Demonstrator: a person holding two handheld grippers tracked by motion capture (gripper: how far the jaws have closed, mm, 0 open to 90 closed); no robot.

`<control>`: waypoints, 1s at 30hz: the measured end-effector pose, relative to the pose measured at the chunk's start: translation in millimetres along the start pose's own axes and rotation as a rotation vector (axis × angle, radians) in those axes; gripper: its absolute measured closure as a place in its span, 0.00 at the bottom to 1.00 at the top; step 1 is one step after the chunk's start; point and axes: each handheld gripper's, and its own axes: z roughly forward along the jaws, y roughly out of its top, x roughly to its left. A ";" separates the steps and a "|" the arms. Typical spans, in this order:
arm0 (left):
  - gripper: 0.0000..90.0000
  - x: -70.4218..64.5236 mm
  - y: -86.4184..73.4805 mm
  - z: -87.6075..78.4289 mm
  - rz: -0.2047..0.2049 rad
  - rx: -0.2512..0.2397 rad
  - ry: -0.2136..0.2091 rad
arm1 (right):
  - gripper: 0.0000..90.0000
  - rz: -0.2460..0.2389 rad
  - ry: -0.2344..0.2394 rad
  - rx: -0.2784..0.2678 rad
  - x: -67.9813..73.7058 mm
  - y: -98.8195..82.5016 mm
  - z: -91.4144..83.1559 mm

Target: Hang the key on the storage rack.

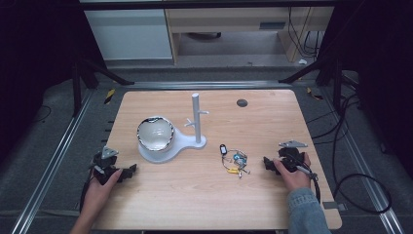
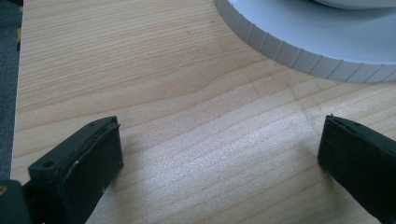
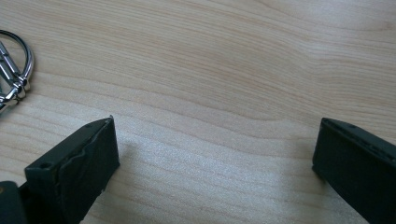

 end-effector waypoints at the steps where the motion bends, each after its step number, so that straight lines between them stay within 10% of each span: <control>1: 0.00 0.0 0.0 0.0 0.000 0.000 0.000 | 0.01 -0.002 0.001 0.001 -0.1 -0.1 -0.2; 14: 0.00 0.3 0.0 -0.2 0.004 0.002 0.000 | 0.24 -0.045 0.070 0.038 8.8 2.5 -12.2; 30: 0.00 0.0 -0.2 -0.4 0.002 0.002 0.002 | 0.50 -0.256 0.196 0.175 48.0 22.8 -29.3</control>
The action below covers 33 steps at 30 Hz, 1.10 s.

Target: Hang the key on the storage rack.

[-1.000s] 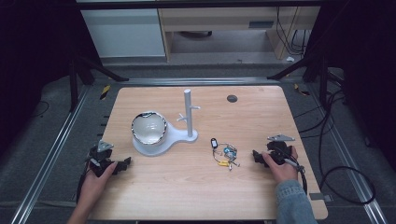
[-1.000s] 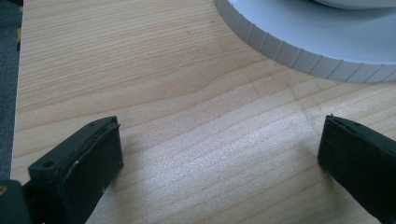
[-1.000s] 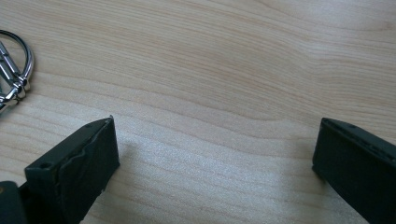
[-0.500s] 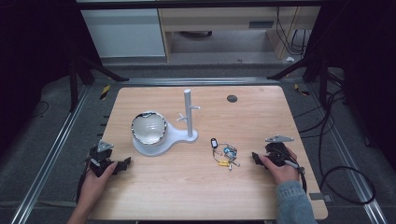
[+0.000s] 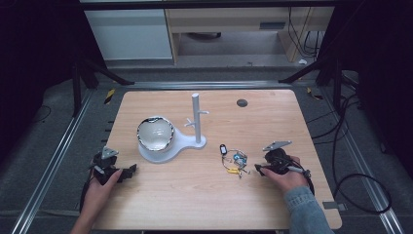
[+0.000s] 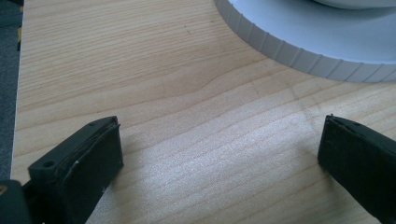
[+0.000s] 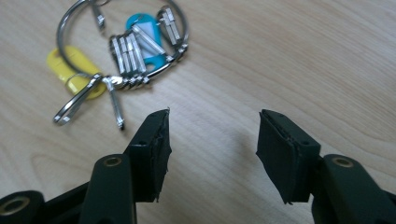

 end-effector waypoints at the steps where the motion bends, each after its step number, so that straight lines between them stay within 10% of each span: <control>1: 0.00 0.0 0.0 0.0 0.000 0.000 0.000 | 0.51 -0.013 0.011 0.016 1.8 2.3 -1.0; 16: 0.00 0.0 0.0 0.0 0.000 0.000 0.000 | 0.79 -0.188 0.149 0.262 21.4 42.1 -1.9; 33: 0.00 0.0 0.0 0.0 0.000 0.000 0.000 | 0.89 -0.258 0.203 0.412 30.7 60.1 16.4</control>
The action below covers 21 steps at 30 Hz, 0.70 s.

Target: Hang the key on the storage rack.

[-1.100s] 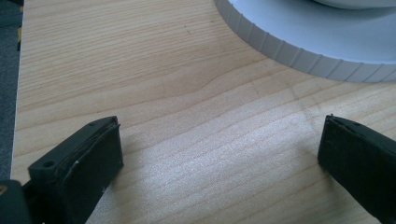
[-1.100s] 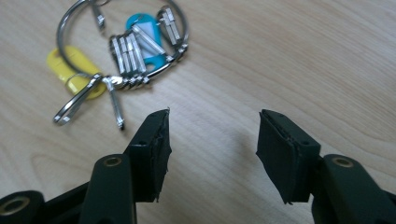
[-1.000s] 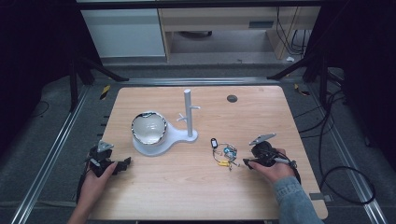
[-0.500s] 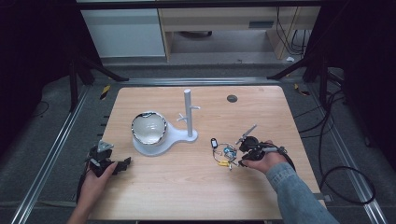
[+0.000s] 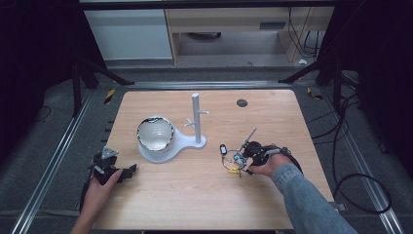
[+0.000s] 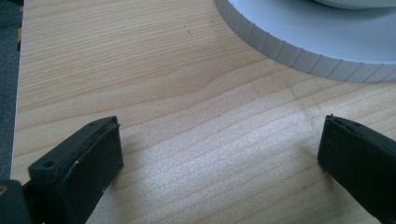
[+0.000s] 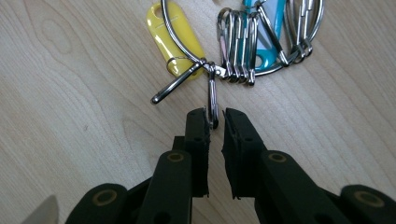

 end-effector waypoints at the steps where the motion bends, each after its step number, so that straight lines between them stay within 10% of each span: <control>1: 0.00 0.0 0.0 0.0 0.000 0.000 0.000 | 0.89 0.005 0.002 0.009 0.6 1.2 0.6; 21: 0.00 0.0 0.0 0.0 0.000 0.000 0.000 | 0.97 -0.021 0.024 0.083 -0.2 14.8 13.2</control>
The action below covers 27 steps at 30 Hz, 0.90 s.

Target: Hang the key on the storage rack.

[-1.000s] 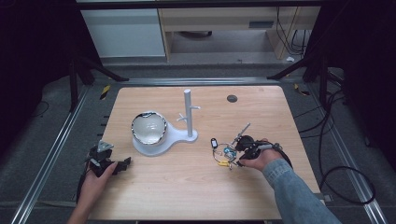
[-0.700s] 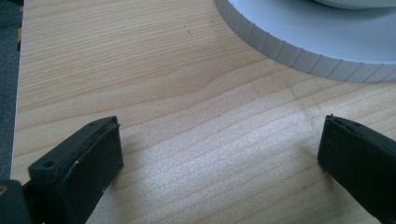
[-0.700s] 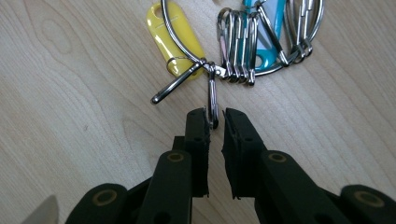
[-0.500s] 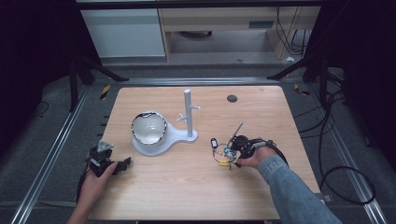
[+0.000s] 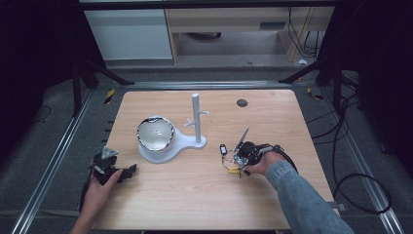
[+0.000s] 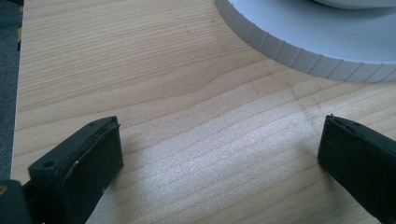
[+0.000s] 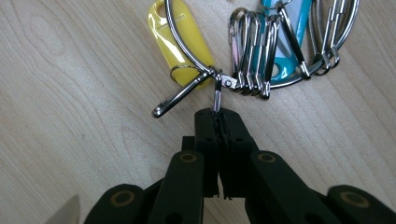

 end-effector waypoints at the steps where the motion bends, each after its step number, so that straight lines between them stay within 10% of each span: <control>1: 0.00 0.0 0.0 0.0 0.000 0.000 0.000 | 0.98 -0.001 0.001 0.001 -0.1 0.4 0.0; 27: 0.00 0.0 0.0 0.0 0.000 0.000 0.000 | 0.98 -0.021 -0.001 -0.054 -8.7 9.7 -59.9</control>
